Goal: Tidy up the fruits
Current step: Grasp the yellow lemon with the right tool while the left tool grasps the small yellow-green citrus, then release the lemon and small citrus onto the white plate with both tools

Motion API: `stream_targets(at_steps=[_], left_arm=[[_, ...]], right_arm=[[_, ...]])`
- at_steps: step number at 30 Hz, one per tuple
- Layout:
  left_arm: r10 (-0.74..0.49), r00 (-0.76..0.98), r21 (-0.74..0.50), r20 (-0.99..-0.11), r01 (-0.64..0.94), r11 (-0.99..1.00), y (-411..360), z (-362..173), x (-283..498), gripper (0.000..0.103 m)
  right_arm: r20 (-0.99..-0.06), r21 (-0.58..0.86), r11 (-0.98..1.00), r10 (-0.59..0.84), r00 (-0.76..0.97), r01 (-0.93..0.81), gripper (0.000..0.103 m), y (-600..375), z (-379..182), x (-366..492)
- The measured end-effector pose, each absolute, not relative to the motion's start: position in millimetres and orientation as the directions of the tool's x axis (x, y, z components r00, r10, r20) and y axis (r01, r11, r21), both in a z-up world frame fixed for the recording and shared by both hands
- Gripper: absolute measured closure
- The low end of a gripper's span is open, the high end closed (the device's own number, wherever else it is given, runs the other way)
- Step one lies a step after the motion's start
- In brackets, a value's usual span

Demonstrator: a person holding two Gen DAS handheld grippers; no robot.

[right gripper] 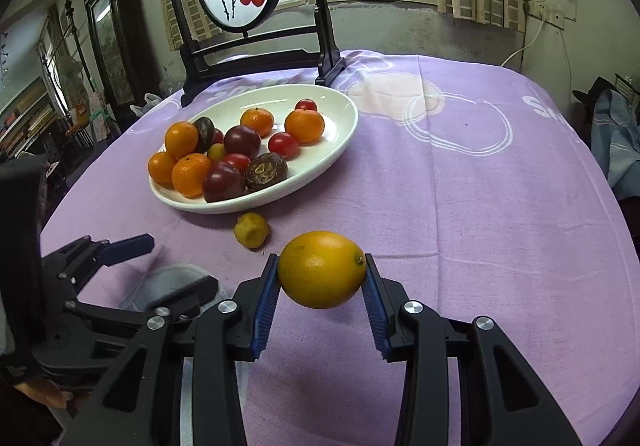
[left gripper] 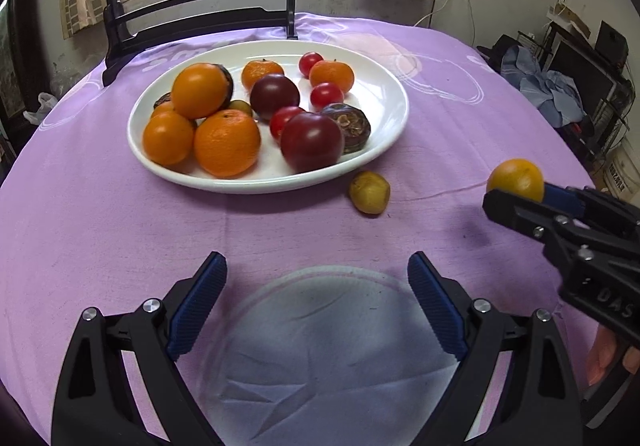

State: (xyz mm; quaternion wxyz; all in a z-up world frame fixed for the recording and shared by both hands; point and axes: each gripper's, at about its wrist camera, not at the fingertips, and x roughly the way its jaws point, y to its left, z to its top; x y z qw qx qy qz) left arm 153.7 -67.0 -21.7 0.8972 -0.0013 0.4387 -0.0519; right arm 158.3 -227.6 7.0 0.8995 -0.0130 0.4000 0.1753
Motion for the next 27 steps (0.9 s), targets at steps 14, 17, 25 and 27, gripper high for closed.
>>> stream_targets(at_steps=[14, 17, 25, 27], left_arm=[[-0.039, 0.590, 0.014, -0.807, 0.084, 0.996, -105, -29, 190, 0.044], [-0.038, 0.592, 0.004, -0.805, 0.070, 0.998, -107, -29, 199, 0.054], [-0.057, 0.605, -0.002, -0.794, 0.092, 0.996, -103, -28, 197, 0.077], [-0.073, 0.601, -0.015, -0.796, 0.101, 0.995, -100, -27, 194, 0.077]], right_arm=[[-0.697, 0.136, 0.936, 0.324, 0.640, -0.325, 0.062, -238, 17, 157], [-0.701, 0.144, 0.935, 0.327, 0.634, -0.324, 0.062, -238, 15, 159], [-0.705, 0.145, 0.935, 0.327, 0.629, -0.324, 0.062, -237, 13, 160], [-0.704, 0.139, 0.935, 0.325, 0.632, -0.326, 0.062, -236, 13, 159]])
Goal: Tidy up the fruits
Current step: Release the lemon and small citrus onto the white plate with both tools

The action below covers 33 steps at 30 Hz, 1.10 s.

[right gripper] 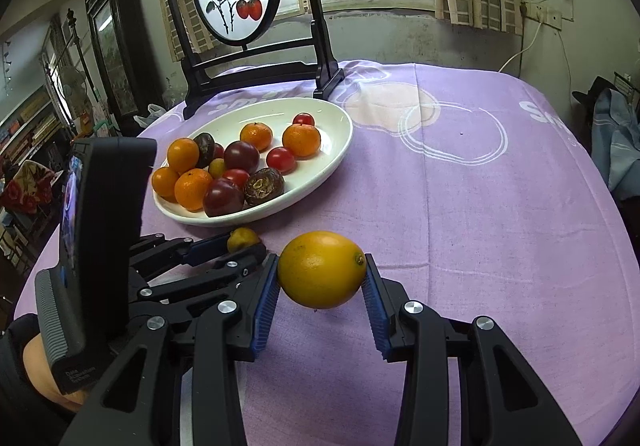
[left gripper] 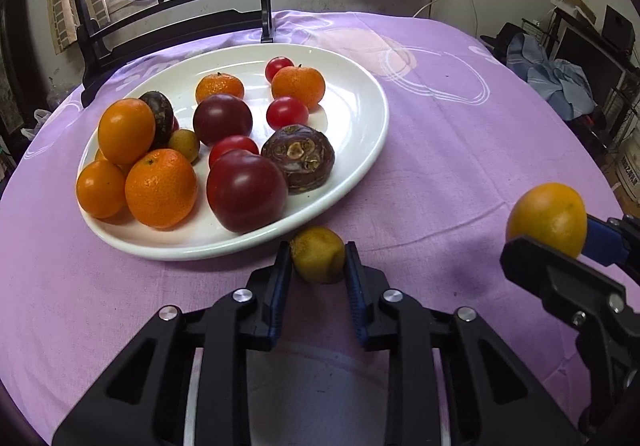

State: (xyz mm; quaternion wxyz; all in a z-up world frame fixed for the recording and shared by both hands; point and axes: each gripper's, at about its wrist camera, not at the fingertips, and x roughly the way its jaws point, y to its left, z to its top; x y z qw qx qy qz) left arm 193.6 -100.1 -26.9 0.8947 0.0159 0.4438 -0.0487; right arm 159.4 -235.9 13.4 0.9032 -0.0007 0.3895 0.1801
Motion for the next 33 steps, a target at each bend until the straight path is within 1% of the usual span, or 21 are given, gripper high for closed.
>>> stream_targets(at_steps=[3, 7, 12, 16, 19, 27, 33], left_arm=[[-0.100, 0.596, -0.029, -0.797, 0.128, 0.991, -98, -22, 185, 0.077], [-0.110, 0.627, -0.022, -0.771, 0.147, 0.989, -87, -6, 164, 0.077], [-0.083, 0.697, -0.001, -0.712, 0.117, 0.993, -64, 22, 145, 0.077], [-0.044, 0.733, 0.024, -0.679, 0.082, 0.996, -46, 40, 148, 0.077], [-0.015, 0.745, 0.049, -0.667, 0.064, 0.997, -37, 48, 160, 0.077], [0.042, 0.732, 0.033, -0.680, -0.027, 0.999, -12, 56, 219, 0.077], [0.049, 0.719, 0.015, -0.693, -0.054, 0.998, -8, 52, 250, 0.077]], right_arm=[[-0.702, 0.140, 0.935, 0.326, 0.633, -0.326, 0.062, -237, 13, 158], [-0.688, 0.152, 0.934, 0.335, 0.644, -0.324, 0.062, -237, 17, 156], [-0.667, 0.175, 0.926, 0.362, 0.652, -0.334, 0.062, -230, 24, 155], [-0.679, 0.150, 0.923, 0.356, 0.642, -0.353, 0.062, -212, 26, 164], [-0.686, 0.117, 0.918, 0.351, 0.637, -0.379, 0.062, -195, 30, 179], [-0.691, 0.069, 0.907, 0.344, 0.636, -0.415, 0.062, -152, 35, 229], [-0.698, 0.050, 0.914, 0.321, 0.640, -0.404, 0.062, -142, 28, 250]])
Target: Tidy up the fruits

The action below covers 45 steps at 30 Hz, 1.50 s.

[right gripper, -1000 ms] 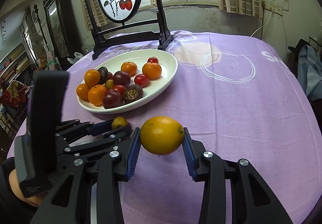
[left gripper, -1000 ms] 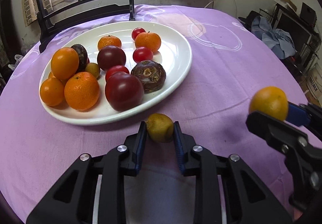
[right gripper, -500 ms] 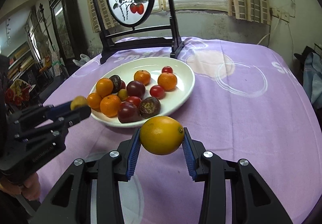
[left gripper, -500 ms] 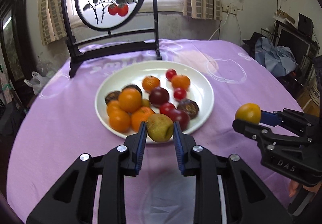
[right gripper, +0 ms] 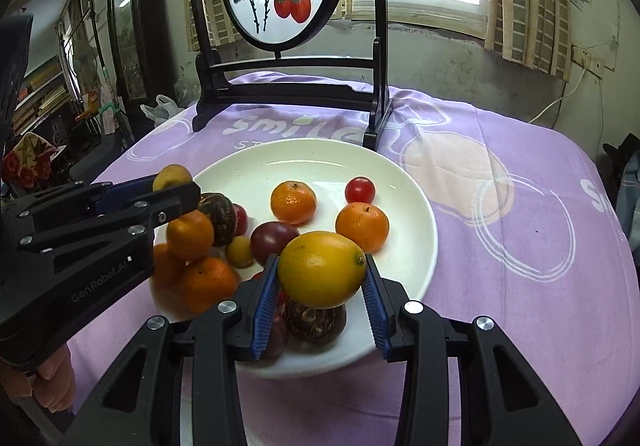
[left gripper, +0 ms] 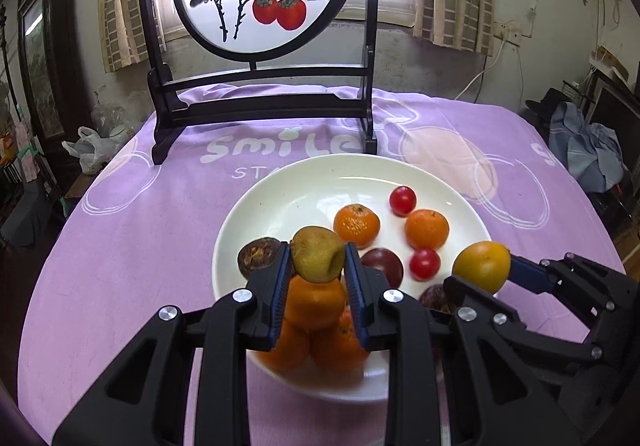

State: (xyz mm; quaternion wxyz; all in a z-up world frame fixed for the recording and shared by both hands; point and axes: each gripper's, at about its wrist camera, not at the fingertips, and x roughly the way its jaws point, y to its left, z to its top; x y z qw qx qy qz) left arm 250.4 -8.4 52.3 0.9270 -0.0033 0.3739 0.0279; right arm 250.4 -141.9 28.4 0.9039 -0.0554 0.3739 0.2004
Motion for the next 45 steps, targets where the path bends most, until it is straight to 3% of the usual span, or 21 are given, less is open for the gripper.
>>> stream_targets(at_steps=[4, 5, 6, 7, 13, 22, 26, 33, 45], left_arm=[[0.045, 0.708, 0.000, -0.704, -0.063, 0.998, -9, 47, 263, 0.074], [0.041, 0.706, -0.011, -0.707, -0.069, 0.998, -9, 45, 265, 0.068], [0.047, 0.706, -0.014, -0.706, -0.080, 0.997, -8, 45, 266, 0.047], [0.064, 0.711, -0.011, -0.700, -0.100, 0.995, -7, 45, 264, 0.034], [0.079, 0.707, -0.019, -0.703, -0.129, 0.991, 0, 45, 254, 0.021], [0.062, 0.703, -0.037, -0.708, -0.125, 0.992, 7, 46, 210, 0.016], [0.029, 0.699, -0.053, -0.715, -0.096, 0.994, 4, 39, 180, 0.015], [0.025, 0.686, -0.065, -0.727, -0.105, 0.992, 4, 26, 142, 0.015], [0.045, 0.678, 0.004, -0.734, -0.061, 0.998, -6, 4, 126, 0.010]], right_arm=[[-0.695, 0.055, 0.919, 0.316, 0.645, -0.391, 0.061, -140, 25, 258], [-0.693, 0.062, 0.917, 0.323, 0.644, -0.393, 0.056, -140, 25, 259], [-0.688, 0.067, 0.918, 0.326, 0.649, -0.391, 0.049, -140, 25, 258], [-0.681, 0.067, 0.920, 0.325, 0.656, -0.387, 0.046, -140, 26, 258], [-0.679, 0.087, 0.923, 0.330, 0.656, -0.375, 0.044, -151, 31, 246], [-0.718, 0.105, 0.935, 0.307, 0.625, -0.338, 0.030, -177, 20, 200], [-0.724, 0.112, 0.943, 0.294, 0.624, -0.314, 0.011, -186, 15, 175], [-0.730, 0.076, 0.953, 0.253, 0.634, -0.293, 0.004, -190, 7, 137], [-0.763, 0.032, 0.938, 0.246, 0.598, -0.345, 0.004, -177, -4, 116]])
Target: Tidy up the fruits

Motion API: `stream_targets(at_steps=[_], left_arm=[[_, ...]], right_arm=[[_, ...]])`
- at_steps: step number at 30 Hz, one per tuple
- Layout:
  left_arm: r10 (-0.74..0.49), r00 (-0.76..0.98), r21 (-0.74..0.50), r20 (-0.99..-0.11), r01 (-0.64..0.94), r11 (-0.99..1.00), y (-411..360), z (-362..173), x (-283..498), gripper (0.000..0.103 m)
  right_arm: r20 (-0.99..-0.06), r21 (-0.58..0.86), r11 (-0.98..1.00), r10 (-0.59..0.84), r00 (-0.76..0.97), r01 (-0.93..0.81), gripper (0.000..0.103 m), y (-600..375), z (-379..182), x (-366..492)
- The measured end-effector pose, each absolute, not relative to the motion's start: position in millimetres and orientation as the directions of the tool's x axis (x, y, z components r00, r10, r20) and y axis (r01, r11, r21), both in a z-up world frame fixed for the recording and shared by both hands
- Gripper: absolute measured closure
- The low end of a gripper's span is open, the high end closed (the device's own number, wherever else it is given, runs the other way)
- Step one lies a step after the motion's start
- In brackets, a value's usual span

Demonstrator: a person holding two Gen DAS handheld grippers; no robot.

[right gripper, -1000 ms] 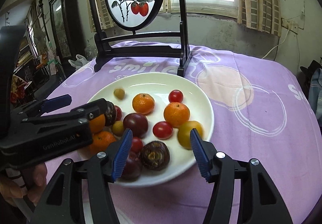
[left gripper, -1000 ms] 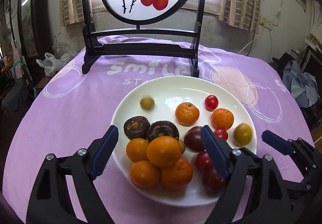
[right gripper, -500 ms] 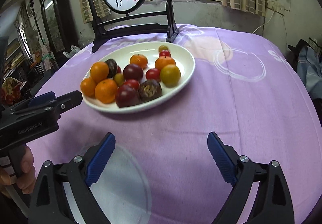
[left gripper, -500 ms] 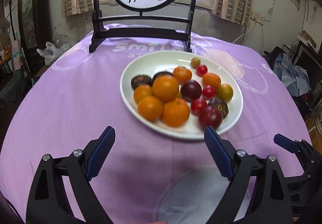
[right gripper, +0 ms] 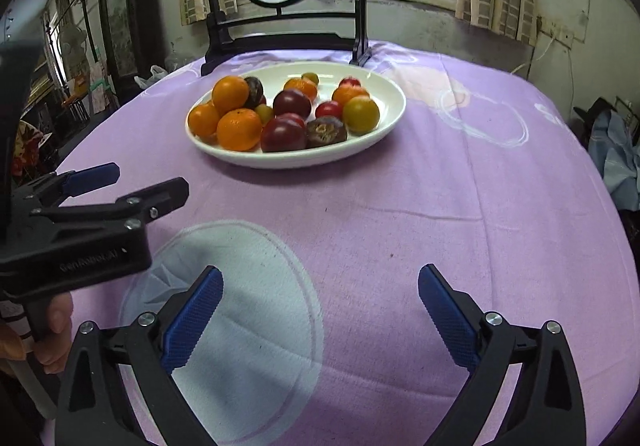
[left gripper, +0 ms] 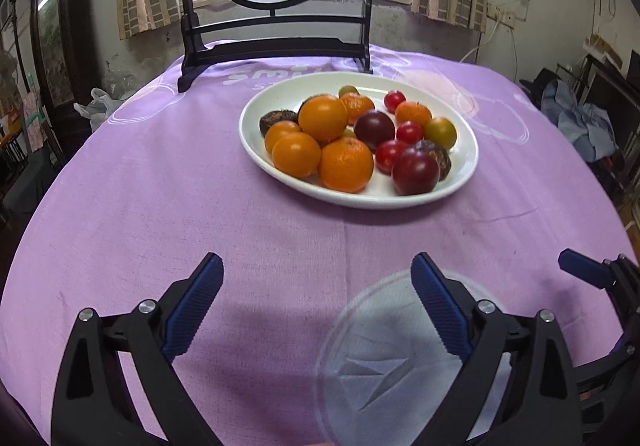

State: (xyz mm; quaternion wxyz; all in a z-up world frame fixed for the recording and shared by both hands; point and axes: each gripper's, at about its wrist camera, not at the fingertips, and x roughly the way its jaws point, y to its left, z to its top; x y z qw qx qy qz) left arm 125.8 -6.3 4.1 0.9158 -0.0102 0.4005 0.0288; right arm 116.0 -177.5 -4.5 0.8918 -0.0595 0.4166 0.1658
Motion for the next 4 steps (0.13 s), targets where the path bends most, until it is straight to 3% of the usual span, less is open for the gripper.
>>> stream_targets(at_steps=[4], left_arm=[[0.052, 0.657, 0.019, -0.752, -0.057, 0.998, -7.5, -6.6, 126.3, 0.010]], right_arm=[[-0.788, 0.031, 0.942, 0.229, 0.572, -0.333, 0.004, -175.7, -12.0, 114.9]])
